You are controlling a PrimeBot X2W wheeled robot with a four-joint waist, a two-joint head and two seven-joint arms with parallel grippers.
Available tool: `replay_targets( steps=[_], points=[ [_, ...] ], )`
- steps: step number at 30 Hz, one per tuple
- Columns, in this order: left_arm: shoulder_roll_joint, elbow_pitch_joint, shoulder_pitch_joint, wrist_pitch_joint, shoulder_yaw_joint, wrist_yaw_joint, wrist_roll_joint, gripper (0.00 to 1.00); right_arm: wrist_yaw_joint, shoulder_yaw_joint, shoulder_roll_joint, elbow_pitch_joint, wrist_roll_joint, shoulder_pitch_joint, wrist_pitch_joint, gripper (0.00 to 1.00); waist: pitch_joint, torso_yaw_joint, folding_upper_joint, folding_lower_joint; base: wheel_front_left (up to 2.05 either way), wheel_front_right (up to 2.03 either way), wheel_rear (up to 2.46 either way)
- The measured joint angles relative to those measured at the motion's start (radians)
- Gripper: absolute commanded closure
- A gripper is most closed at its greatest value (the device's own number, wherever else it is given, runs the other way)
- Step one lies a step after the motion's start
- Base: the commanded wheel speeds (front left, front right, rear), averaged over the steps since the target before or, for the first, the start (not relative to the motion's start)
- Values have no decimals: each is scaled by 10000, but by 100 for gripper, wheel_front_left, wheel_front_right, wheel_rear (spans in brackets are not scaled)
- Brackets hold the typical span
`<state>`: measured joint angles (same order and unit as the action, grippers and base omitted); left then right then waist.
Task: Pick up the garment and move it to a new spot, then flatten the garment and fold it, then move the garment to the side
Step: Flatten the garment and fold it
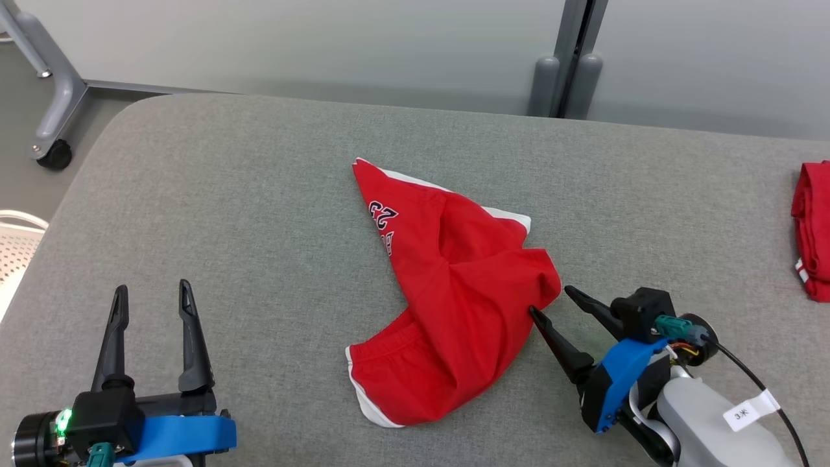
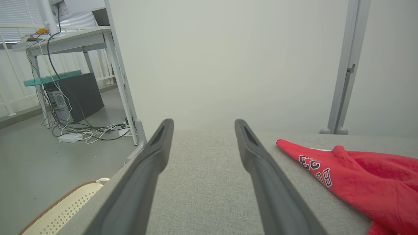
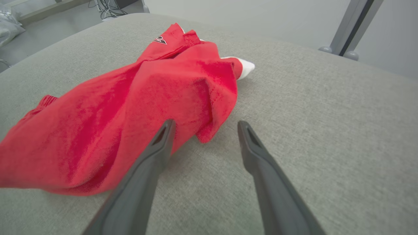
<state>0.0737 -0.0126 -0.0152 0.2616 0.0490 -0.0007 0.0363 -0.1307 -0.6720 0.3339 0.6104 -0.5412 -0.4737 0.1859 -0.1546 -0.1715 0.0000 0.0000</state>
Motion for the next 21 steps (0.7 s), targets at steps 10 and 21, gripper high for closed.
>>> replay_targets(
  steps=[10, 21],
  points=[
    [-42, -123, 25, 0, -13, -4, 0, 0, 0, -1057, -169, 1250, -775, -894, 234, 100, -22, -288, 0, 1, 0, 0, 0],
    [-36, -186, -430, 0, 209, 0, 21, 0, 0, -1223, 673, -194, -1143, -419, 81, 100, 728, 242, 0, 0, 0, 0, 0]
  ],
)
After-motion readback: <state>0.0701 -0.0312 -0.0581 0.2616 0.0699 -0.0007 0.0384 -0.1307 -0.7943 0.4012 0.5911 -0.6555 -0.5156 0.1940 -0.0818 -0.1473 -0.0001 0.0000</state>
